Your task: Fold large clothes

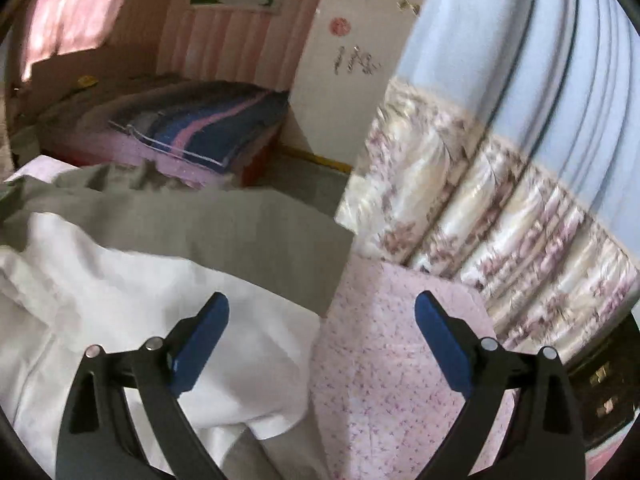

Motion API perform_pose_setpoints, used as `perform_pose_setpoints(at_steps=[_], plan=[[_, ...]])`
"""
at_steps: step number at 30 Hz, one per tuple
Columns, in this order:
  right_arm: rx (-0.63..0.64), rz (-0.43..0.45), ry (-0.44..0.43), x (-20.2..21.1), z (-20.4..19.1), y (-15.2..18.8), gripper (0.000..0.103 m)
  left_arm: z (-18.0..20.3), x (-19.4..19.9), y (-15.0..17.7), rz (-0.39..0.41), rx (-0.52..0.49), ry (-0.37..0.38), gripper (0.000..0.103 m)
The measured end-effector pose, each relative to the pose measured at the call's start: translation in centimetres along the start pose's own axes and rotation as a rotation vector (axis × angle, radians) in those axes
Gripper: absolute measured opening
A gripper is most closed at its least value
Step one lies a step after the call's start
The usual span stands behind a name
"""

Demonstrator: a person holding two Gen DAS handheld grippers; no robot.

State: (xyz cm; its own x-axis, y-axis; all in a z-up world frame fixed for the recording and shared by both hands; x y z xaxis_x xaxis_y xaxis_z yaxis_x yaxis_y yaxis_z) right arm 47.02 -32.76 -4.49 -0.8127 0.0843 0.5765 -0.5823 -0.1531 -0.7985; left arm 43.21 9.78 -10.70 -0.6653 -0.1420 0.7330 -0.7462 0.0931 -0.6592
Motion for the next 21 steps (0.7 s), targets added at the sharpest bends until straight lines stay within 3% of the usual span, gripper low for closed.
perform_pose_setpoints(at_steps=[3,5,7,9,10,11,14,18,21], plan=[[-0.053,0.011,-0.143,1.4,-1.7,-2.2,0.095,0.4,2.4,-3.3,0.054,-0.006,-0.004,0.100],[-0.107,-0.012,-0.261,1.3,-3.9,-3.7,0.095,3.1,2.5,-5.1,0.035,-0.036,0.067,0.100],[-0.138,-0.088,-0.390,-0.1,-6.9,-3.8,0.093,6.4,1.2,-6.1,0.024,-0.072,0.132,0.100],[-0.087,-0.184,-0.415,-2.6,-9.1,-2.3,0.049,8.0,-1.2,-5.5,-0.021,-0.105,0.120,0.097],[-0.037,-0.240,-0.390,-4.0,-9.8,-1.0,0.013,8.8,-3.0,-4.4,-0.077,-0.149,0.088,0.080],[0.012,-0.291,-0.362,-5.4,-10.0,0.5,0.010,9.0,-4.1,-3.8,-0.108,-0.177,0.062,0.067],[0.151,-0.322,-0.243,-8.2,-8.4,3.4,0.000,8.0,-6.8,-2.4,-0.142,-0.227,-0.003,0.067],[0.107,-0.322,-0.286,-9.4,-6.7,3.8,0.000,6.1,-8.2,-2.0,-0.186,-0.127,0.111,0.067],[0.085,-0.317,-0.313,-10.5,-6.3,3.9,0.000,5.4,-8.9,-1.3,-0.189,-0.135,0.119,0.067]])
Point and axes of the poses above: each gripper's, at about its wrist camera, not at the fingertips, and x roughly against the way its jaws point, z to its right, y to its underside, the point moved 10 cm from there along -x, roughly the way its jaws point, and after that the axes turned 6 degrees about -x, right-handed, at the moved point
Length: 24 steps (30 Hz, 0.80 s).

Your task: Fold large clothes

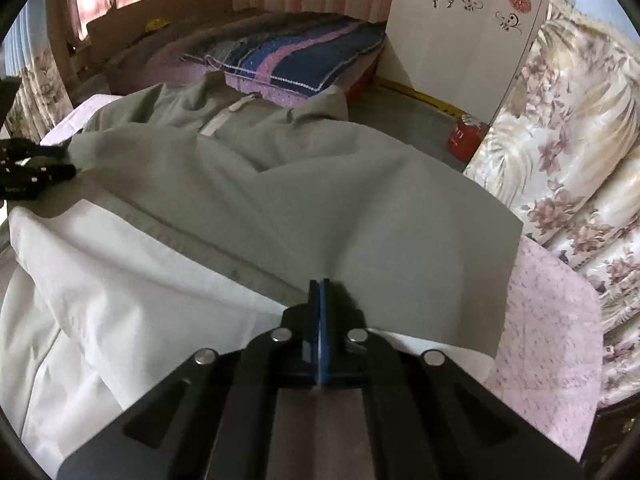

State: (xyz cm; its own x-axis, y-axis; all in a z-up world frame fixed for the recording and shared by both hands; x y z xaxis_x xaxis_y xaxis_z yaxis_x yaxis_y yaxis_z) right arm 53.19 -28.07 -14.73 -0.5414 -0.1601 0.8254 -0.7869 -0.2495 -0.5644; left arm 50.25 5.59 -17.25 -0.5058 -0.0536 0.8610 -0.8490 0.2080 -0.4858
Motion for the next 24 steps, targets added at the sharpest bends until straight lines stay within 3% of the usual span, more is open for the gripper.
perform_pose_setpoints(at_steps=[3,6,12,15,17,18,20,24], plan=[[-0.033,0.007,-0.037,-0.6,0.2,-0.1,0.000,0.2,-0.6,-0.3,0.014,-0.043,-0.033,0.068],[-0.079,0.007,-0.094,-1.0,1.0,-0.1,0.000,0.6,-1.0,-0.9,0.013,-0.036,-0.011,0.070],[-0.147,-0.017,-0.117,-0.4,1.0,-0.1,0.000,0.7,-1.1,-1.5,-0.020,-0.026,-0.019,0.071],[-0.178,0.041,-0.185,3.5,0.4,-0.4,0.014,0.4,1.8,-1.9,0.025,-0.066,-0.057,0.073],[-0.135,0.131,-0.232,7.5,-0.8,-0.1,0.049,0.4,5.6,-1.3,0.123,-0.070,-0.038,0.100],[-0.104,0.171,-0.223,9.2,-1.2,0.6,0.050,0.3,6.9,-0.9,0.163,-0.074,-0.050,0.100],[-0.063,0.171,-0.213,10.0,-1.7,2.1,0.050,0.4,8.5,0.4,0.201,-0.098,-0.049,0.100],[-0.029,0.108,-0.139,7.4,-1.1,5.5,0.047,-0.4,5.7,3.0,0.116,-0.049,-0.026,0.100]])
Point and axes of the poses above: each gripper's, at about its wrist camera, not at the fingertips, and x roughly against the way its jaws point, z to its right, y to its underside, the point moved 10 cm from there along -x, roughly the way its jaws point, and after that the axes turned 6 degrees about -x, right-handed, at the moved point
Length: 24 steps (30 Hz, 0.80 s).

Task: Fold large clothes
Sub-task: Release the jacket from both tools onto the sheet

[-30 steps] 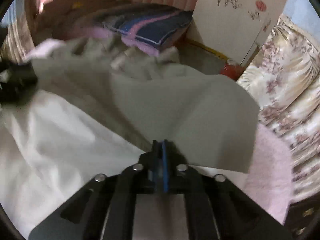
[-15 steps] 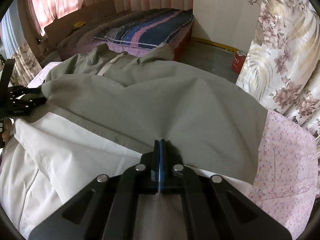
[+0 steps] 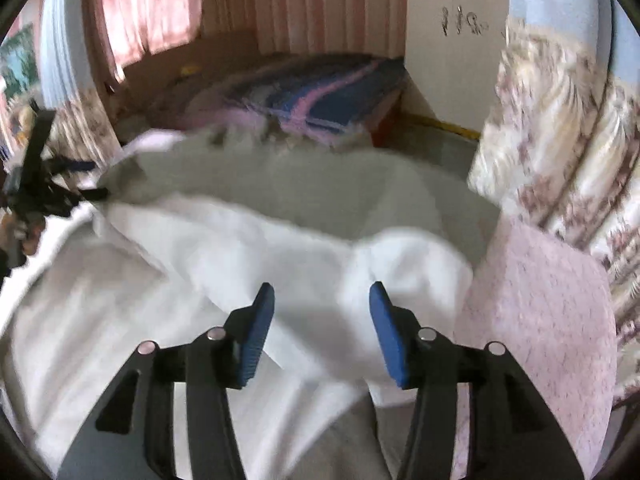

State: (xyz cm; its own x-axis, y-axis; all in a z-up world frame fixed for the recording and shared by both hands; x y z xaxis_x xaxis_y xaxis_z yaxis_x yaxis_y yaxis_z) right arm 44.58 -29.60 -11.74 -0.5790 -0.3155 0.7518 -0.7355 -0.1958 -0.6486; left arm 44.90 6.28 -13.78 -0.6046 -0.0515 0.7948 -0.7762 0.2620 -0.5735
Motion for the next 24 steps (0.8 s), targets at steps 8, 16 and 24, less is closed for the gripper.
perform_pose_setpoints(at_steps=[8,16,24], plan=[[0.040,-0.064,0.063,-3.2,3.3,2.9,0.025,0.3,-5.3,2.6,-0.101,0.119,0.154,0.100],[0.016,-0.029,0.004,0.1,2.5,-0.3,0.043,-0.5,-0.1,-0.4,0.018,0.037,0.061,0.100],[-0.055,-0.005,0.054,-3.4,2.8,-9.2,0.068,-1.7,-2.9,-7.9,-0.039,0.075,0.107,0.098]])
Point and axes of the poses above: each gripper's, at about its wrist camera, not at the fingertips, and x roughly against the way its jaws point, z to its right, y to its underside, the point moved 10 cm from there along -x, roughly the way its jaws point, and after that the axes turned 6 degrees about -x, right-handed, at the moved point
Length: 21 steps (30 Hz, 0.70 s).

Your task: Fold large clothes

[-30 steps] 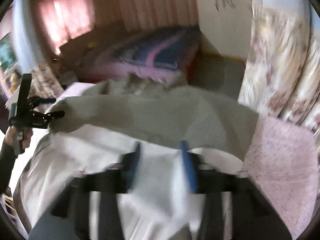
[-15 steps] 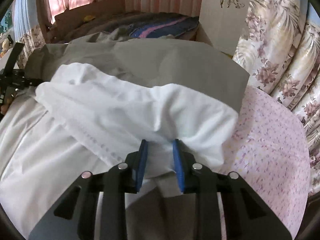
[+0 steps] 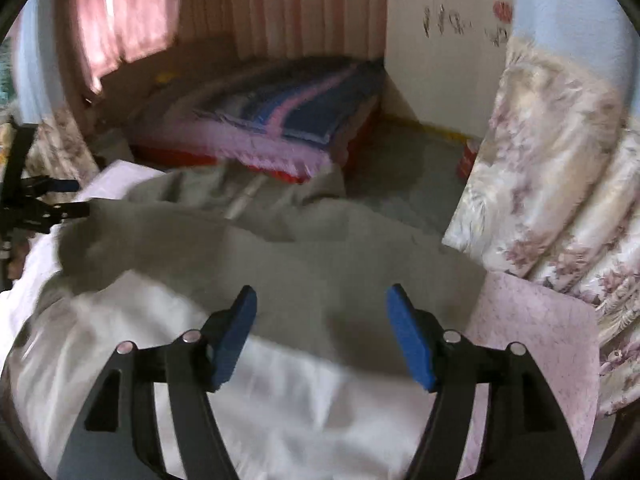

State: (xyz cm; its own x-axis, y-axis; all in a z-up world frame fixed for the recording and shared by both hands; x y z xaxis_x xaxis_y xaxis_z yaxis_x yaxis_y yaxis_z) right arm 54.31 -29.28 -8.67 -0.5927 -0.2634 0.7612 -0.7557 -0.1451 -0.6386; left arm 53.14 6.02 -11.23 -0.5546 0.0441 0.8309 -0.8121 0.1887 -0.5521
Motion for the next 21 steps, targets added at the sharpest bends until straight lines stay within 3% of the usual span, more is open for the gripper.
perform_pose_setpoints(at_steps=[1,2,3,6,11,21], plan=[[-0.008,-0.057,0.004,-2.2,-0.1,0.2,0.063,0.1,-1.5,0.1,-0.044,0.007,0.011,0.091],[-0.001,-0.088,0.020,-3.3,0.3,0.6,0.050,0.0,-3.2,0.5,-0.098,0.013,0.015,0.081],[0.019,-0.106,0.055,-4.3,0.6,0.9,0.044,-0.4,-4.4,1.0,-0.135,0.015,-0.009,0.081],[0.004,-0.126,0.080,-6.0,2.3,1.5,0.029,-1.4,-6.3,1.9,-0.156,0.062,0.015,0.083],[-0.077,-0.114,0.058,-7.0,4.9,1.4,0.008,-2.4,-7.7,2.5,-0.151,0.079,-0.006,0.100],[-0.227,-0.104,0.022,-7.4,7.4,2.6,0.005,-1.9,-7.5,3.0,-0.135,0.088,-0.027,0.100]])
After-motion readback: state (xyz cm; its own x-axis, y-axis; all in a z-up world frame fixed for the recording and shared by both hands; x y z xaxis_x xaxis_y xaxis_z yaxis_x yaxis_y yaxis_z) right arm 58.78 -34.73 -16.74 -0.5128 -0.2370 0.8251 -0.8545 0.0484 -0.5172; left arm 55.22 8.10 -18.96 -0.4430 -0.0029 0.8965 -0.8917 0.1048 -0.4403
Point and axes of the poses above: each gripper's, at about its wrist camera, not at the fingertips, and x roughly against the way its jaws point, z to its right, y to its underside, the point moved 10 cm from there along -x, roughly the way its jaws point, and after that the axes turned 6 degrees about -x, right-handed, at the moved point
